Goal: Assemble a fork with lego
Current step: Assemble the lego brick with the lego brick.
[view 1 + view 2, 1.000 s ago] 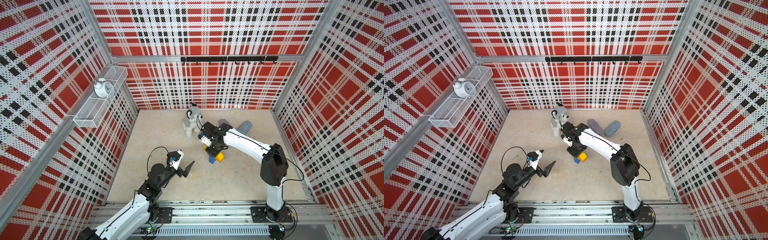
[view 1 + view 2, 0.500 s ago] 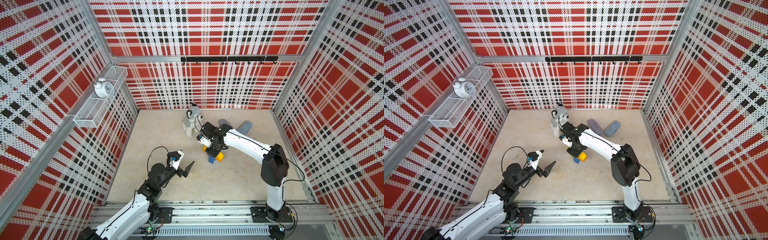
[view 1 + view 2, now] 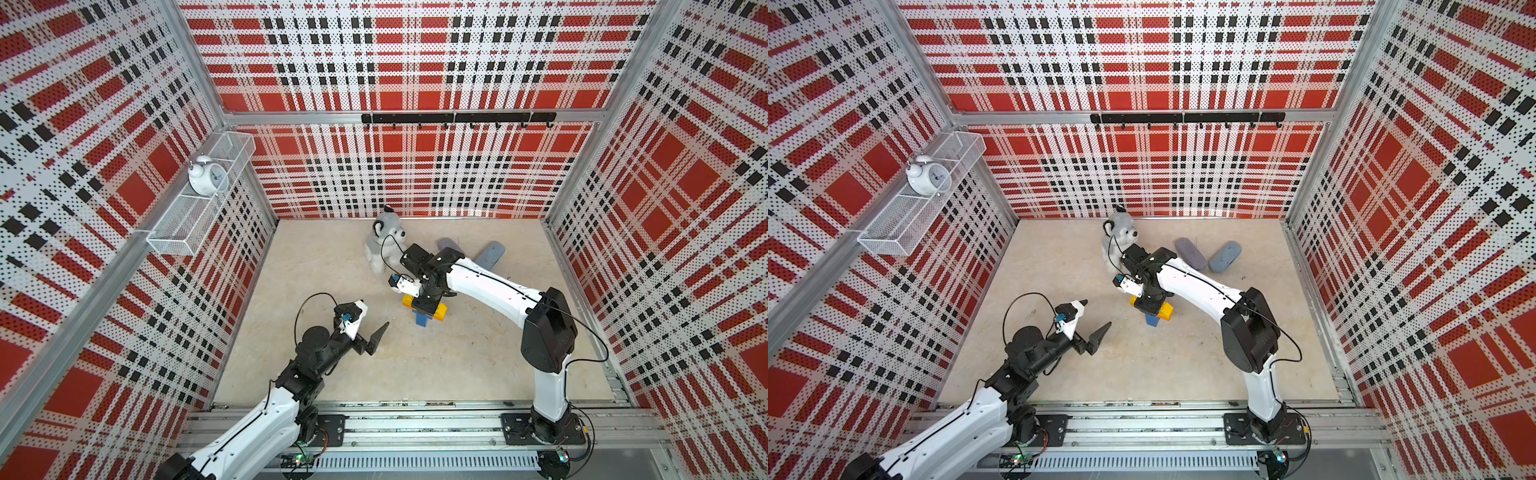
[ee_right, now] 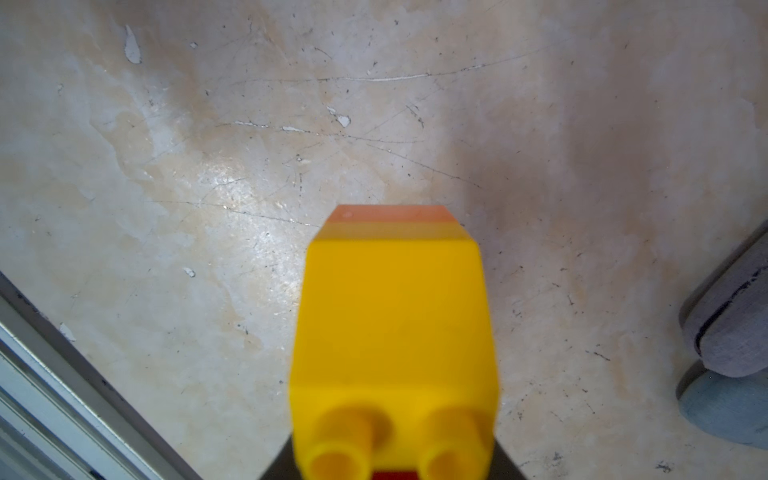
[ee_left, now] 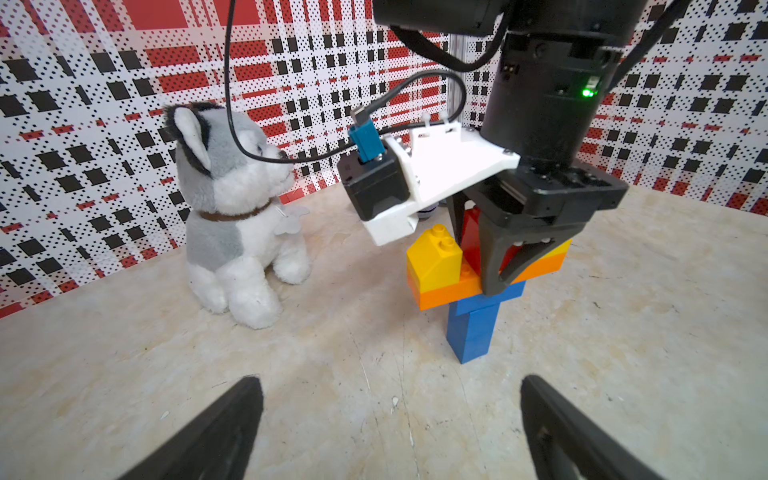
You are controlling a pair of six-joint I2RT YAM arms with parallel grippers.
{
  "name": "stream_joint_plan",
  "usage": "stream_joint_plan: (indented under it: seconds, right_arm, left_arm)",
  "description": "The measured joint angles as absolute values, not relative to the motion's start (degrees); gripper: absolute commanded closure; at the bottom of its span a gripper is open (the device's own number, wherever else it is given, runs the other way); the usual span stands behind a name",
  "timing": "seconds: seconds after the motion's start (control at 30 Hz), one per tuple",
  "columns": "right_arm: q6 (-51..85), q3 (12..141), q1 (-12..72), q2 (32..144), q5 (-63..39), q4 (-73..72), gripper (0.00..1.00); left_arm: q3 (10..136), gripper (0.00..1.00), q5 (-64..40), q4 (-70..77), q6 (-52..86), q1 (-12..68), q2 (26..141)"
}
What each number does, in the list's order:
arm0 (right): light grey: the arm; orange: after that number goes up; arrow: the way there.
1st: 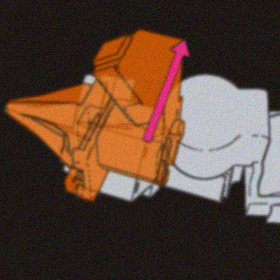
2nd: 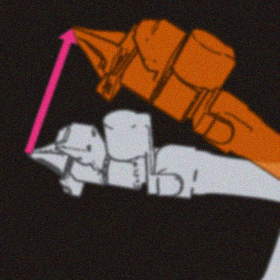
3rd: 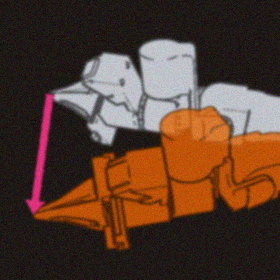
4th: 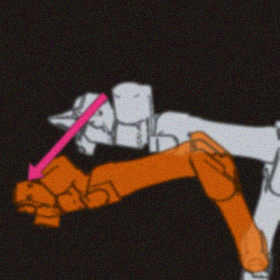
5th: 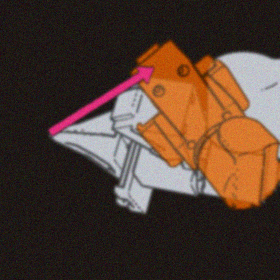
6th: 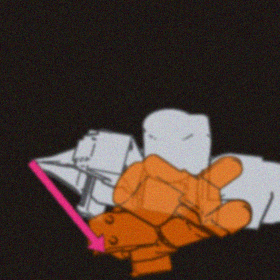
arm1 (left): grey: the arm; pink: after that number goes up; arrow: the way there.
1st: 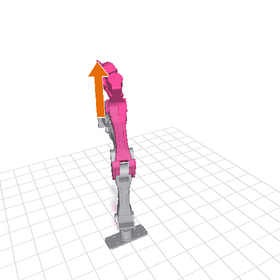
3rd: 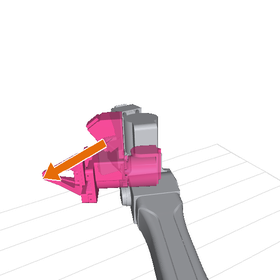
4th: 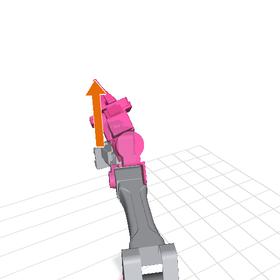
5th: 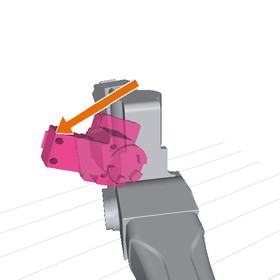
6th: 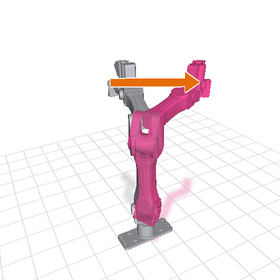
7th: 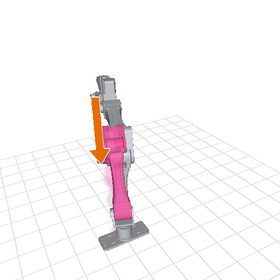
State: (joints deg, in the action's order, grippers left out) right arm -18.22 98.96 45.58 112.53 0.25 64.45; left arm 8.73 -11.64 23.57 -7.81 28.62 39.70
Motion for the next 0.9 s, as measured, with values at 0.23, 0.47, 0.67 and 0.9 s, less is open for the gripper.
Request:
stream_joint_plan:
  seconds: [0.23, 0.47, 0.67, 0.9]
  right_arm:
    - [-21.8, 100.3, 44.7, 113.4, -0.4, 64.5, 0.8]
    - [-24.4, 101.9, 43.7, 113.8, -3.4, 65.1, 0.78]
    - [-27.3, 103.4, 43.6, 113.3, -4.9, 65.5, 0.77]
    - [-31.3, 103.4, 43.3, 111.9, -5.1, 67.1, 0.77]
  left_arm:
    - [8.9, 0.02, -11.8, 23.6, -7.8, 28.5, 39.9]
    - [9.0, 0.02, -12.2, 23.6, -7.8, 28.2, 40.6]
    - [9.0, 0.02, -12.6, 23.6, -7.8, 27.9, 40.7]
    - [9.0, 0.02, -12.8, 23.6, -7.7, 27.7, 40.7]
